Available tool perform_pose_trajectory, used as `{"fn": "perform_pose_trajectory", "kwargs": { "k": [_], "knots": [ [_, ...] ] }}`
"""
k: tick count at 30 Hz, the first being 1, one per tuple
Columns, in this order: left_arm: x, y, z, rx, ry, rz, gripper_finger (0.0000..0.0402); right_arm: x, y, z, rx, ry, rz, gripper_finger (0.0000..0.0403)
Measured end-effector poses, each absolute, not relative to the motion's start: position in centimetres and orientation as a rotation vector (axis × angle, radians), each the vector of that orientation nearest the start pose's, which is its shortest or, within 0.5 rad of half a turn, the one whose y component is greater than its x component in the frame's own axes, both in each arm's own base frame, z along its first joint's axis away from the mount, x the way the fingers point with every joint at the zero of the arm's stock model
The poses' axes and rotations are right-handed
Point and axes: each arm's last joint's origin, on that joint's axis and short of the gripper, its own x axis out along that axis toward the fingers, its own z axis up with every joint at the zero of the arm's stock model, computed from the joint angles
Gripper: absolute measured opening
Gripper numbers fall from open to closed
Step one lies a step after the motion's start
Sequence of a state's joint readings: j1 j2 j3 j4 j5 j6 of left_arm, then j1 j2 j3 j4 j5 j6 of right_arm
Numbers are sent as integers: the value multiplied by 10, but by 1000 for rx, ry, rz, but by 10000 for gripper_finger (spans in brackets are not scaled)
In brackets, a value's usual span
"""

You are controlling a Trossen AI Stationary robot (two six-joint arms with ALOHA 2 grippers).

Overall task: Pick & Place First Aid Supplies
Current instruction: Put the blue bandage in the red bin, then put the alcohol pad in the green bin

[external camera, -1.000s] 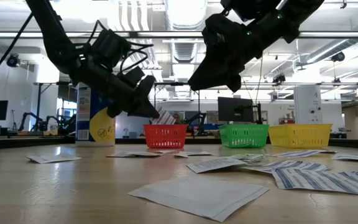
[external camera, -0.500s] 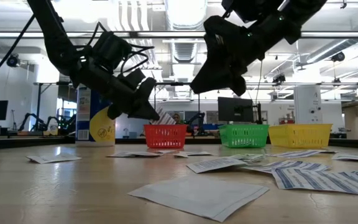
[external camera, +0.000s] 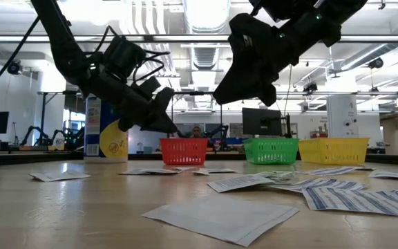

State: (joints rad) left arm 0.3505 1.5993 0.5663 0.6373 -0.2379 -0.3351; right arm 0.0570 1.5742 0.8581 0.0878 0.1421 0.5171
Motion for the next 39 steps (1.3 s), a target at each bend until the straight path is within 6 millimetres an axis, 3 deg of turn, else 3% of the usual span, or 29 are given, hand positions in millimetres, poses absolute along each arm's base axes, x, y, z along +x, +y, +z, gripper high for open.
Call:
{"fn": "perform_pose_trajectory", "kwargs": {
  "k": [12,23,29,39],
  "knots": [
    [286,117,172,-206,263,632,71,323,17,195,436,584,-252,69],
    [293,109,198,-157,297,377,69,322,26,195,428,590,-224,79],
    [286,83,206,-82,411,242,67,321,32,195,493,592,-227,86],
    [285,9,194,8,549,-21,67,319,42,193,572,598,-230,74]
  ]
}}
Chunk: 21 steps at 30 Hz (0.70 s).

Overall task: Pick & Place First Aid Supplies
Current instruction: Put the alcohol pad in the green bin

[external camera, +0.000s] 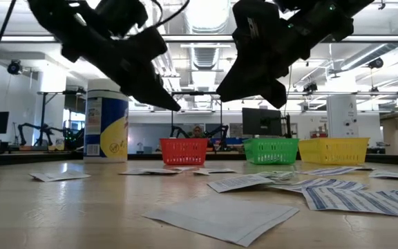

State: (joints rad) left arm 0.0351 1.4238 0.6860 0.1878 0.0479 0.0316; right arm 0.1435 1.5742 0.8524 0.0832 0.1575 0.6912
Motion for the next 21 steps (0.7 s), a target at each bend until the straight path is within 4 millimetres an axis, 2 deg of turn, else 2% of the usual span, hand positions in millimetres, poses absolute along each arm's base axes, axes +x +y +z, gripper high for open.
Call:
{"fn": "perform_pose_trajectory", "kwargs": {
  "k": [4,7,17,21],
  "knots": [
    [286,-14,192,30,538,-96,65,319,43,193,604,596,-236,75],
    [291,-23,190,29,503,-120,65,319,44,193,626,599,-243,85],
    [318,-24,150,-2,479,-59,65,317,44,190,640,608,-253,128],
    [325,-20,140,5,494,-15,65,317,42,178,730,642,-312,129]
  ]
}}
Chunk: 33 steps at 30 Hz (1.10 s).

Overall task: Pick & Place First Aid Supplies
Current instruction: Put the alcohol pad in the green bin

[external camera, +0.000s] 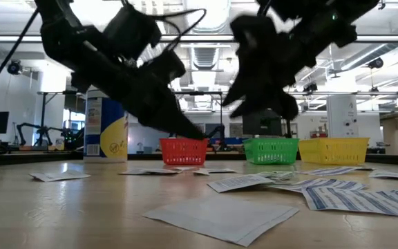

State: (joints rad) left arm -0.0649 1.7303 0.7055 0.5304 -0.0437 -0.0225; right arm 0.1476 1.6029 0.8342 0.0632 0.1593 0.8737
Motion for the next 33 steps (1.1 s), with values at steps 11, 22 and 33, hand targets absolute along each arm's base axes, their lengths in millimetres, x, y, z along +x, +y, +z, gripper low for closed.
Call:
{"fn": "perform_pose_trajectory", "kwargs": {
  "k": [11,22,33],
  "knots": [
    [333,-4,115,-3,510,59,65,327,43,135,781,739,-402,118],
    [333,4,112,-11,518,80,65,332,43,117,815,762,-437,130],
    [330,9,109,-15,547,95,65,333,39,120,830,746,-448,136]
  ]
}}
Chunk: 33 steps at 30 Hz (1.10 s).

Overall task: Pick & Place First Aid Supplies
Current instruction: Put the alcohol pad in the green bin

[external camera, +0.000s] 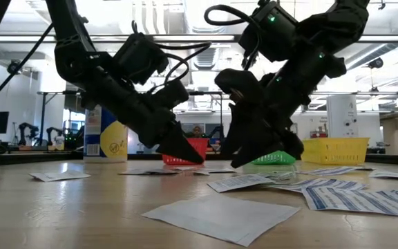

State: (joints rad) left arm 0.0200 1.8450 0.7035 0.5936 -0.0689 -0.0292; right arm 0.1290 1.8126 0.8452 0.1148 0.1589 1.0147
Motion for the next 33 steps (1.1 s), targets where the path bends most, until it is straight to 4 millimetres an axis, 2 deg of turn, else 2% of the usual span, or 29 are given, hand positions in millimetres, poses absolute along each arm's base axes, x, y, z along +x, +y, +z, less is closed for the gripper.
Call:
{"fn": "perform_pose_trajectory", "kwargs": {
  "k": [13,19,25,33],
  "knots": [
    [331,8,110,-19,526,69,65,333,35,120,834,742,-455,138],
    [333,11,97,-10,544,93,65,333,35,120,835,740,-453,136],
    [334,11,94,-19,546,104,65,333,35,120,836,739,-453,128],
    [332,12,93,-23,558,109,65,332,20,126,855,721,-493,140]
  ]
}}
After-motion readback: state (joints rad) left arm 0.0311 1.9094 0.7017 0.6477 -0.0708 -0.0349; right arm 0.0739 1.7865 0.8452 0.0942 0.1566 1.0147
